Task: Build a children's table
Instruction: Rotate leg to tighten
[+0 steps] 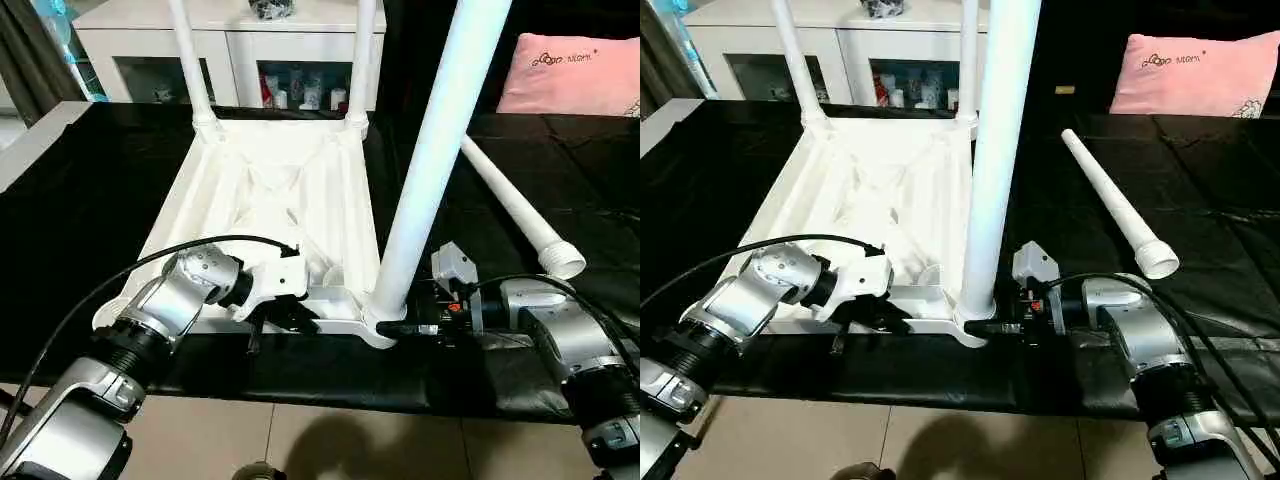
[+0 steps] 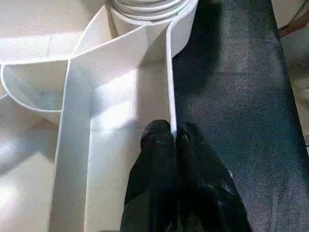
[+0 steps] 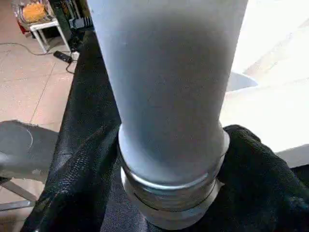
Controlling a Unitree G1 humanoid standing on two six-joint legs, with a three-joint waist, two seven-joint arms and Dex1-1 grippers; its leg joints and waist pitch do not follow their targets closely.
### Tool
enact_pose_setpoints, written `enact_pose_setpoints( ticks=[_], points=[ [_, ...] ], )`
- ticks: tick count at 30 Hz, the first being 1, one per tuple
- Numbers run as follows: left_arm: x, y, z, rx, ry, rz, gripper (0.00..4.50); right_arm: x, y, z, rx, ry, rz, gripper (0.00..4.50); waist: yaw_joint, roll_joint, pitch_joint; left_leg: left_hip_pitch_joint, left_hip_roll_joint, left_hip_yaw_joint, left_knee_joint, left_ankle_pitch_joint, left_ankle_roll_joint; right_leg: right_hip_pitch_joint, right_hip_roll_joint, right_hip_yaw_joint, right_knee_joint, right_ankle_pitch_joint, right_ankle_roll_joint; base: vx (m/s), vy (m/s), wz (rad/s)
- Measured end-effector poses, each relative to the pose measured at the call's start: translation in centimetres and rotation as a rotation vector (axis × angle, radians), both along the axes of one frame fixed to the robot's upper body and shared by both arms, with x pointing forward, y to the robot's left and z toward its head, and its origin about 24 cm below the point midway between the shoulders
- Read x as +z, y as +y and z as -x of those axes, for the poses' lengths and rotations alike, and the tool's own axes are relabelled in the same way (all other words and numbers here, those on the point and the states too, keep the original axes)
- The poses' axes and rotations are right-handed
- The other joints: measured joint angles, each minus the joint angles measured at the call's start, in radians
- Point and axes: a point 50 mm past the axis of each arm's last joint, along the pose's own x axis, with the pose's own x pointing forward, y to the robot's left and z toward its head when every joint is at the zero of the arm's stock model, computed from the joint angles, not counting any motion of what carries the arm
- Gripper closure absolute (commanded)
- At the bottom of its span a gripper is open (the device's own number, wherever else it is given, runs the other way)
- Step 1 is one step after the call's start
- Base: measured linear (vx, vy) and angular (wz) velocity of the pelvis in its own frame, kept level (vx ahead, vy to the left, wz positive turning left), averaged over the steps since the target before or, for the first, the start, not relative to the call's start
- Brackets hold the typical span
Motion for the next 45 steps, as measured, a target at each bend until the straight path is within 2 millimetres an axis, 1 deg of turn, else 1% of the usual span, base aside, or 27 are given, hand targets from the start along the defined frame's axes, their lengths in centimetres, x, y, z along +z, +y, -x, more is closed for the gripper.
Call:
enact_pose_setpoints(
  ticks=[3, 11, 14, 15, 18, 22, 26, 28, 30, 34, 35, 37, 40, 41, 44, 45],
  points=[
    [0.0, 0.0, 0.0, -0.001, 0.001, -0.001, 4.5, -0.1, 0.0, 0.0, -0.001, 0.001, -0.003, 1.66, 0.0, 0.0, 0.0, 0.0, 0.0, 0.0, 0.0, 0.0, 0.0, 0.0, 0.0, 0.0, 0.0, 0.0, 0.0, 0.0, 0.0, 0.0],
    [0.0, 0.1, 0.0, 0.002, 0.014, -0.004, 4.5, -0.6, 0.1, 0.7, -0.025, 0.01, -0.04, 1.74, 0.001, 0.0, 0.0, 0.001, 0.0, 0.0, 0.0, -0.002, -0.003, 0.0, 0.0, 0.0, 0.0, 0.0, 0.0, 0.0, 0.0, 0.0],
    [-0.2, -0.1, -0.1, 0.033, 0.029, 0.007, 4.5, -1.0, 0.4, 0.9, -0.074, 0.014, -0.07, 1.74, -0.003, 0.001, 0.0, 0.002, 0.0, 0.0, 0.0, -0.002, -0.003, 0.001, 0.0, 0.0, 0.002, 0.0, 0.0, 0.0, 0.0, 0.0],
    [-0.2, -0.1, -0.2, 0.057, 0.028, 0.013, 4.5, -1.2, 0.6, 0.8, -0.103, 0.015, -0.082, 1.74, -0.004, 0.001, 0.0, 0.002, 0.0, 0.0, 0.001, -0.001, -0.003, 0.001, 0.0, 0.0, 0.002, 0.0, 0.0, 0.0, 0.0, 0.0],
    [-0.6, -0.7, -1.2, 0.187, 0.012, 0.038, 4.5, -1.8, 0.8, 0.1, -0.274, 0.002, -0.109, 1.74, -0.012, 0.001, -0.001, 0.005, 0.0, 0.0, 0.001, -0.001, -0.004, 0.002, 0.0, 0.001, 0.003, 0.003, -0.004, 0.0, 0.0, 0.0],
    [-0.9, -2.1, -2.5, 0.384, 0.009, 0.062, 4.5, -2.3, 1.7, -1.7, -0.561, -0.044, -0.114, 1.74, -0.037, 0.003, -0.001, 0.009, -0.001, 0.001, 0.0, 0.0, -0.007, 0.002, -0.001, 0.003, 0.003, 0.007, -0.011, 0.0, 0.0, 0.0],
    [-1.2, -3.4, -3.1, 0.533, 0.017, 0.101, 4.5, -2.5, 2.9, -3.0, -0.757, -0.06, -0.125, 1.74, -0.056, 0.002, -0.001, 0.012, -0.001, 0.001, -0.004, 0.001, -0.007, 0.002, 0.0, 0.003, 0.003, 0.007, -0.01, 0.0, 0.0, 0.0],
    [-1.2, -4.2, -3.2, 0.584, 0.025, 0.125, 4.5, -2.5, 3.6, -3.6, -0.834, -0.06, -0.131, 1.74, -0.061, 0.003, -0.001, 0.013, -0.001, 0.001, -0.005, 0.001, -0.008, 0.001, 0.0, 0.003, 0.003, 0.007, -0.01, 0.0, 0.0, 0.0],
    [-1.2, -4.6, -3.2, 0.617, 0.022, 0.139, 4.5, -2.5, 4.0, -4.0, -0.885, -0.057, -0.124, 1.74, -0.062, 0.003, -0.001, 0.013, -0.001, 0.001, -0.007, 0.001, -0.008, 0.001, 0.0, 0.003, 0.002, 0.007, -0.01, 0.0, 0.0, 0.0],
    [-1.1, -5.1, -3.3, 0.633, 0.012, 0.152, 4.5, -2.4, 4.1, -4.4, -0.929, -0.053, -0.137, 1.74, -0.061, 0.003, -0.001, 0.011, -0.001, 0.0, -0.009, 0.001, -0.008, 0.002, 0.001, 0.003, -0.006, 0.007, -0.01, 0.0, 0.0, 0.0],
    [-1.0, -5.1, -3.3, 0.632, 0.011, 0.153, 4.5, -2.4, 4.1, -4.4, -0.932, -0.055, -0.141, 1.4, -0.061, 0.003, -0.001, 0.01, -0.001, 0.0, -0.009, 0.001, -0.008, 0.002, 0.001, 0.002, -0.008, 0.007, -0.01, 0.0, 0.0, 0.0],
    [-1.0, -5.3, -3.3, 0.632, 0.009, 0.154, 4.5, -2.4, 4.0, -4.5, -0.941, -0.053, -0.151, 1.05, -0.061, 0.003, -0.001, 0.009, -0.001, 0.0, -0.01, 0.001, -0.007, 0.003, 0.001, 0.002, -0.011, 0.008, -0.008, 0.0, 0.0, 0.0],
    [-1.0, -5.2, -3.4, 0.643, -0.003, 0.149, 4.5, -2.5, 4.1, -4.4, -0.948, -0.043, -0.168, 0.96, -0.063, 0.003, -0.001, 0.009, -0.001, 0.001, -0.01, 0.001, -0.007, 0.003, 0.001, 0.002, -0.012, 0.009, -0.007, 0.0, 0.0, 0.0],
    [-1.0, -5.1, -3.5, 0.651, -0.014, 0.143, 4.5, -2.9, 3.9, -4.0, -0.95, -0.042, -0.17, 0.7, -0.063, 0.003, -0.001, 0.009, -0.001, 0.0, -0.01, 0.001, -0.007, 0.002, 0.001, 0.002, -0.012, 0.009, -0.007, 0.0, 0.0, 0.0],
    [-0.9, -5.0, -3.6, 0.658, -0.023, 0.141, 4.5, -3.0, 3.7, -3.4, -0.922, -0.035, -0.206, 0.5, -0.068, 0.004, 0.0, 0.009, -0.001, 0.001, -0.011, 0.001, -0.007, 0.002, 0.001, 0.002, -0.013, 0.009, -0.007, 0.0, 0.0, 0.0],
    [-0.8, -5.0, -3.6, 0.656, -0.026, 0.142, 4.5, -3.0, 3.3, -3.1, -0.913, -0.031, -0.215, 0.38, -0.068, 0.005, 0.0, 0.009, -0.001, 0.001, -0.012, 0.001, -0.007, 0.002, 0.001, 0.002, -0.014, 0.009, -0.007, 0.0, 0.0, 0.0]
  ],
)
